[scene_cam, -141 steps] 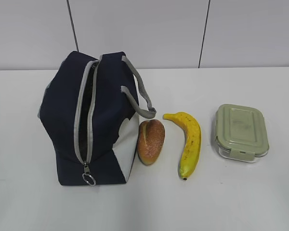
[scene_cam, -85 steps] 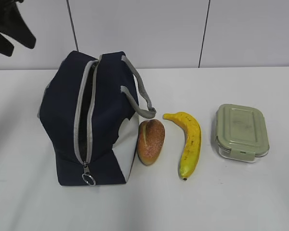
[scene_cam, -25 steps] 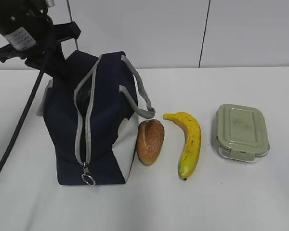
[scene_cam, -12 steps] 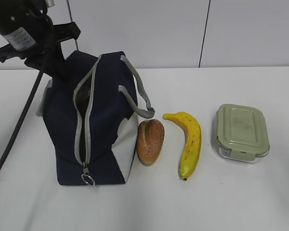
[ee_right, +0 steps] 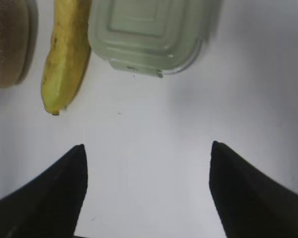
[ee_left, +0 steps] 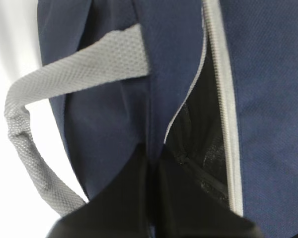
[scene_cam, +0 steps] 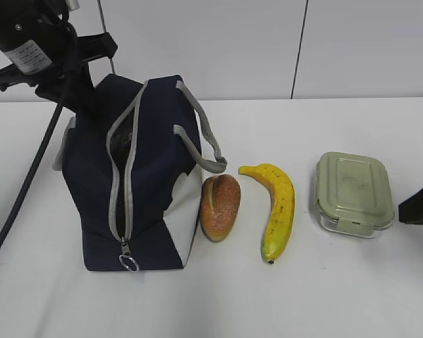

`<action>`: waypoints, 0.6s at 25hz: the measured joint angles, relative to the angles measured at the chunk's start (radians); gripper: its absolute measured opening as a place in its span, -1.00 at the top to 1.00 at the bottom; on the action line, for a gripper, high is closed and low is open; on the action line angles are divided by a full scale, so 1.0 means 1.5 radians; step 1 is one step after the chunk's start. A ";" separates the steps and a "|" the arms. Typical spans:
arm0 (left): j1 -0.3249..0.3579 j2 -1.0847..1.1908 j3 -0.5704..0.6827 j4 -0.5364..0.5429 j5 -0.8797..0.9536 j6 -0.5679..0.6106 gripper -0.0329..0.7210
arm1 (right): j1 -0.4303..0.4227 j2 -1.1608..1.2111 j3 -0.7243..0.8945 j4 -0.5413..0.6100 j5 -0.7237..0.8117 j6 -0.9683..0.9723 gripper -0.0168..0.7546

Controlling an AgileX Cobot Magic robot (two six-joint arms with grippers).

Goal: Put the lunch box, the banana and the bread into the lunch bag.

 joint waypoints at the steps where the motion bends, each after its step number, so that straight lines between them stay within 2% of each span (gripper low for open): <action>1: 0.000 0.000 0.000 0.000 0.000 0.000 0.91 | -0.005 0.030 -0.017 0.028 0.000 -0.026 -0.55; 7: 0.000 0.000 0.000 0.000 0.000 0.000 0.91 | -0.044 0.164 -0.108 0.084 0.026 -0.090 -0.55; 11: 0.000 0.000 0.000 0.000 0.000 0.000 0.91 | -0.087 0.250 -0.163 0.169 0.094 -0.163 -0.55; 15: 0.000 0.000 0.000 0.000 0.000 0.000 0.91 | -0.138 0.330 -0.212 0.221 0.168 -0.216 -0.55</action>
